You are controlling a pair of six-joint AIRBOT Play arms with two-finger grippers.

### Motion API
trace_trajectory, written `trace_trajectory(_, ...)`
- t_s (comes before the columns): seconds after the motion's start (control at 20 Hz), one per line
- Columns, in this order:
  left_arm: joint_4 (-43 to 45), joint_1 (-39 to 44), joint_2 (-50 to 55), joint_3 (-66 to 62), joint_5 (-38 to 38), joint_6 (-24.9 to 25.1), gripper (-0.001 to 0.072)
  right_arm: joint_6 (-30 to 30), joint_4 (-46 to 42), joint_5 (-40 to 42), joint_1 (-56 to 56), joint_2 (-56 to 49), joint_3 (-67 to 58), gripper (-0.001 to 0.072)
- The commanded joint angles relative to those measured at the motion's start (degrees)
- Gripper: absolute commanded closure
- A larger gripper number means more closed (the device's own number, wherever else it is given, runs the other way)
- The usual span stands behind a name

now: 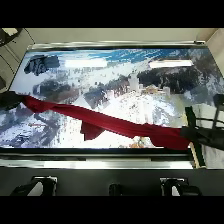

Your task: Fold the shirts.

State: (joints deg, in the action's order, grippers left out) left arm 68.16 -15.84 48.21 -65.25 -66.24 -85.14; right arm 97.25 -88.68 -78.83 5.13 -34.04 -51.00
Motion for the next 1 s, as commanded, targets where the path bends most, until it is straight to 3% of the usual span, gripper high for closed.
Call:
trace_trajectory(0.0,-3.72,-0.02,11.91,0.68,6.78,2.38,0.0683,2.86,0.94,16.52,-0.02,-12.22,2.34,0.0675)
trace_trajectory(0.1,-8.26,0.02,21.14,-3.69,8.31,5.20,0.0683,4.35,3.89,26.56,-0.02,-23.39,0.37,0.0675)
trace_trajectory(0.3,-14.25,2.67,34.80,-13.07,11.78,8.72,0.0682,4.37,19.52,43.19,-0.04,-40.87,-6.73,0.0674)
trace_trajectory(0.5,-14.21,7.06,42.64,-14.45,12.46,8.15,0.0679,4.35,31.85,44.54,-0.04,-49.33,-8.28,0.0673)
trace_trajectory(0.55,-14.21,7.91,43.93,-14.47,12.13,6.93,0.0618,4.35,32.63,43.85,-0.04,-50.05,-8.26,0.0669)
trace_trajectory(0.6,-14.19,8.46,44.39,-14.47,11.91,6.27,0.0372,4.33,32.63,43.67,-0.02,-49.88,-8.35,0.0560)
trace_trajectory(0.65,-14.21,8.44,44.24,-14.58,10.91,6.10,0.0047,3.30,32.28,42.51,0.46,-49.09,-9.11,0.0288)
trace_trajectory(0.7,-13.94,7.82,43.93,-15.30,8.07,6.14,-0.0013,-0.24,32.20,39.89,1.44,-47.82,-10.67,0.0093)
trace_trajectory(0.8,-12.15,5.07,43.54,-18.29,-3.08,6.10,-0.0013,-7.34,30.51,31.85,5.53,-45.40,-14.93,0.0082)
trace_trajectory(0.9,-9.27,2.40,42.29,-17.59,-13.25,6.12,0.0163,-8.15,26.93,24.17,11.82,-43.98,-18.45,0.0082)
trace_trajectory(0.95,-8.11,1.60,41.03,-15.02,-16.09,6.10,0.0163,-8.15,26.43,20.63,15.15,-43.76,-19.04,0.0083)
